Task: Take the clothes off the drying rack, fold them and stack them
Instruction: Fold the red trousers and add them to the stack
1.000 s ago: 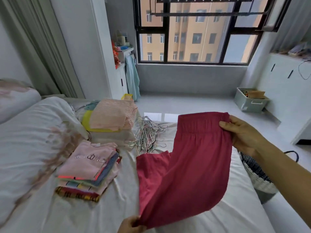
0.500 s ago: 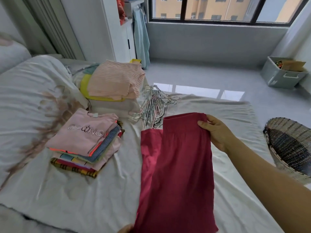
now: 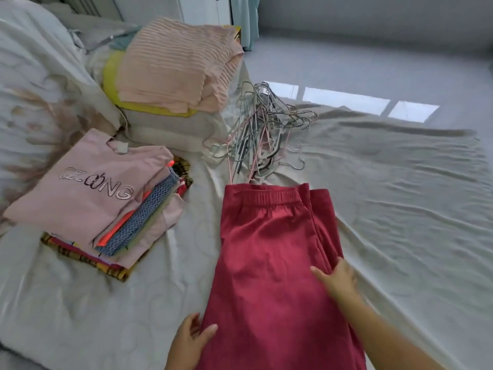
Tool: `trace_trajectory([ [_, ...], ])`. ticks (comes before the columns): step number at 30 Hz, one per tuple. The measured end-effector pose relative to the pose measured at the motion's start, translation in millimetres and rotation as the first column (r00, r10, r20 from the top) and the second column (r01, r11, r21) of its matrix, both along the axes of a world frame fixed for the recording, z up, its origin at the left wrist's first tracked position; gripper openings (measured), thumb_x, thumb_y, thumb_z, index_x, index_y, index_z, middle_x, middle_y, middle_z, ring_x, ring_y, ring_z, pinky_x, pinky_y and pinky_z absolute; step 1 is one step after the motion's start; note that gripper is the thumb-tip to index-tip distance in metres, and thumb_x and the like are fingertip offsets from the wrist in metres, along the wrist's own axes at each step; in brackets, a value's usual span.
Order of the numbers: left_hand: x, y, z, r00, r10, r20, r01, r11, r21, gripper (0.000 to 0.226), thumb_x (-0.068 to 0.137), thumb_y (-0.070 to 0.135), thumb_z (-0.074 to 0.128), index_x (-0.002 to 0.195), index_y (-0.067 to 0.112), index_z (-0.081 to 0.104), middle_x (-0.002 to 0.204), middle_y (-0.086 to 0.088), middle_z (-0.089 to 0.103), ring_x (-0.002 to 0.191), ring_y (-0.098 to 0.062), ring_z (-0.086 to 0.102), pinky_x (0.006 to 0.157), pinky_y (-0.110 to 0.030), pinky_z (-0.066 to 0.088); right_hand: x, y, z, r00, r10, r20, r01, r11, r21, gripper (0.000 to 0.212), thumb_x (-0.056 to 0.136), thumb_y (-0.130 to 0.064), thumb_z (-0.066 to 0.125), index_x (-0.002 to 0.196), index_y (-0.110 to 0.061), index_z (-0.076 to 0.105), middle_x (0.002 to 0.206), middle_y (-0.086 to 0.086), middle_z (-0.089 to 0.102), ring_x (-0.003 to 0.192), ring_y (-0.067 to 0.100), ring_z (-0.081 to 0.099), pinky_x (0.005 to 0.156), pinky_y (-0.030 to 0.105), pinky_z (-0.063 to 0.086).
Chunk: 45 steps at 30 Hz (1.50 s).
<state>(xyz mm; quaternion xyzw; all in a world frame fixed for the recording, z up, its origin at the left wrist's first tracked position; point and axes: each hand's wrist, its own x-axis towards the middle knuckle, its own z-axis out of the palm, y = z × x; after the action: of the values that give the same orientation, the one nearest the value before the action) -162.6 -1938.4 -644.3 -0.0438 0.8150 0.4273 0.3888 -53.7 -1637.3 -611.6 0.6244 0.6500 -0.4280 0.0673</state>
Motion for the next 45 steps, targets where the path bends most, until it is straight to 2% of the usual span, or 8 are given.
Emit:
trace_trajectory([
  [4, -20.3, 31.5, -1.0, 1.0, 0.008, 0.014, -0.008, 1.0, 0.03, 0.056, 0.076, 0.022, 0.076, 0.123, 0.001, 0.053, 0.114, -0.014, 0.06, 0.095, -0.022, 0.057, 0.086, -0.028, 0.042, 25.9, -16.6, -19.8, 0.988, -0.134, 0.071, 0.131, 0.99, 0.047, 0.097, 0.071, -0.036, 0.078, 0.144, -0.004, 0.022, 0.148, 0.021, 0.024, 0.137, 0.036, 0.021, 0.109, 0.048, 0.021],
  [9, -37.4, 73.7, 0.8, 0.968, 0.044, 0.245, -0.088, 0.981, 0.171, 0.098, 0.027, 0.061, 0.086, 0.107, 0.01, 0.063, 0.1, -0.006, 0.071, 0.093, -0.022, 0.068, 0.088, -0.037, 0.052, 29.6, -0.5, -39.6, 0.95, -0.283, -0.129, 0.255, 0.946, -0.2, 0.054, 0.07, -0.02, 0.081, 0.113, -0.001, 0.054, 0.101, 0.016, 0.064, 0.093, 0.033, 0.063, 0.087, 0.046, 0.051],
  [18, -54.5, 91.5, 26.5, 0.853, 0.142, 0.501, -0.267, 0.945, 0.187, 0.035, 0.072, 0.006, 0.073, 0.105, -0.003, 0.065, 0.091, -0.019, 0.072, 0.074, -0.026, 0.07, 0.063, -0.03, 0.057, 33.6, 25.3, 0.3, 0.857, -0.438, -0.271, 0.2, 0.768, -0.609, 0.025, 0.078, -0.006, 0.069, 0.103, -0.005, 0.065, 0.09, 0.017, 0.072, 0.078, 0.028, 0.068, 0.067, 0.032, 0.057],
  [27, -149.1, 172.8, 169.5, 0.998, 0.029, 0.063, -0.056, 0.873, 0.485, 0.016, 0.074, 0.014, 0.072, 0.089, 0.01, 0.068, 0.072, 0.0, 0.073, 0.082, -0.022, 0.061, 0.069, -0.029, 0.048, -26.3, 94.8, 140.4, 0.592, -0.388, -0.706, 0.056, 0.894, -0.444, 0.074, 0.044, -0.026, 0.087, 0.109, -0.001, 0.064, 0.087, 0.007, 0.073, 0.078, 0.015, 0.069, 0.07, 0.024, 0.057],
  [31, -161.0, 173.3, 232.1, 0.989, -0.091, -0.119, 0.143, 0.818, 0.557, 0.067, 0.029, 0.048, 0.09, 0.085, 0.014, 0.074, 0.085, -0.006, 0.074, 0.078, -0.018, 0.07, 0.065, -0.025, 0.056, -22.5, 104.2, 190.0, 0.498, -0.244, -0.832, 0.013, 0.962, -0.274, 0.097, 0.025, -0.045, 0.092, 0.108, -0.002, 0.065, 0.103, 0.011, 0.071, 0.096, 0.019, 0.067, 0.074, 0.021, 0.055],
  [37, -114.2, 119.3, 177.0, 0.983, -0.157, -0.097, 0.184, 0.888, 0.422, 0.059, 0.039, 0.035, 0.09, 0.088, 0.009, 0.071, 0.079, -0.002, 0.074, 0.071, -0.009, 0.067, 0.066, -0.017, 0.052, 31.1, 42.5, 131.2, 0.682, -0.194, -0.705, 0.035, 0.972, -0.234, 0.083, 0.03, -0.054, 0.088, 0.096, -0.006, 0.071, 0.088, 0.006, 0.074, 0.082, 0.014, 0.069, 0.069, 0.018, 0.054],
  [41, -57.4, 58.9, 73.2, 0.975, -0.218, 0.037, 0.211, 0.966, 0.151, 0.035, 0.044, 0.019, 0.079, 0.078, 0.018, 0.07, 0.065, 0.009, 0.071, 0.077, -0.016, 0.064, 0.061, -0.012, 0.05, 80.0, -18.6, 24.3, 0.929, -0.137, -0.345, 0.015, 0.943, -0.334, 0.025, 0.076, -0.003, 0.072, 0.099, 0.005, 0.07, 0.063, -0.005, 0.071, 0.061, 0.006, 0.063, 0.055, 0.011, 0.047],
  [45, -21.8, 17.4, 11.5, 0.967, -0.215, 0.133, 0.217, 0.976, -0.002, 0.028, 0.055, -0.008, 0.08, 0.066, 0.015, 0.067, 0.051, 0.012, 0.065, 0.079, -0.019, 0.06, 0.051, -0.006, 0.045, 99.9, -59.3, -19.3, 0.965, -0.209, -0.158, 0.144, 0.927, -0.345, 0.027, 0.056, -0.012, 0.072, 0.077, 0.004, 0.069, 0.041, -0.009, 0.057, 0.06, 0.019, 0.055, 0.042, 0.007, 0.038],
])
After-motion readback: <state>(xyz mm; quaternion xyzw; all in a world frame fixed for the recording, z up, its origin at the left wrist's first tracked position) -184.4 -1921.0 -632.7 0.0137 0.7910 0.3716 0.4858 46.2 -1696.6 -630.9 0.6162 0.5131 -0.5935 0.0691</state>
